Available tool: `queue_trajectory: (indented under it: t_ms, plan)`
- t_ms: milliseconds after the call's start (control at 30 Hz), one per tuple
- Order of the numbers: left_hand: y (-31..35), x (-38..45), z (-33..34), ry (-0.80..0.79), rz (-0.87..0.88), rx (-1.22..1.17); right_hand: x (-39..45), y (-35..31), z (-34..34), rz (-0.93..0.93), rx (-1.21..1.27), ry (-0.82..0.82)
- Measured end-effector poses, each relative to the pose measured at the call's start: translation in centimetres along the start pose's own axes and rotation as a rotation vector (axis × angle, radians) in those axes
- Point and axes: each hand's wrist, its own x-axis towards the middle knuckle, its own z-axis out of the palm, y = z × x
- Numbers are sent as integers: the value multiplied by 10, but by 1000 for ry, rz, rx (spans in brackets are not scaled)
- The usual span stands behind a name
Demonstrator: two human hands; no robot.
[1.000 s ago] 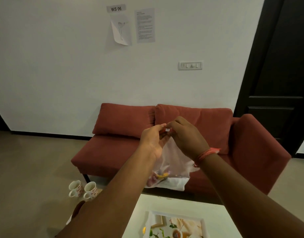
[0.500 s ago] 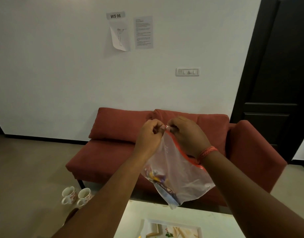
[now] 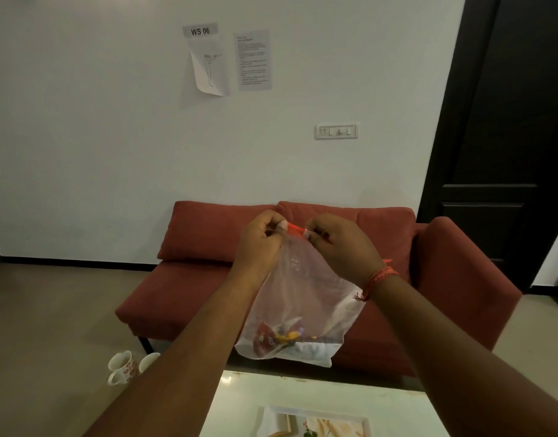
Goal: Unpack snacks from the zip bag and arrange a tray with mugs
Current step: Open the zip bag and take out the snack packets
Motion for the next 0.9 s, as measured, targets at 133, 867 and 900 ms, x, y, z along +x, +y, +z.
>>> queue_trajectory:
  t_ms: [133, 867, 900]
  plan:
    - [-13, 12, -16, 92, -77, -87, -6, 17, -4, 35, -6, -28]
    - [-23, 33, -48, 52, -24, -358, -12, 36, -9, 81, 101, -219]
    - [-22, 33, -45, 37, -21, -370, -10, 32, -7, 72, 89, -208]
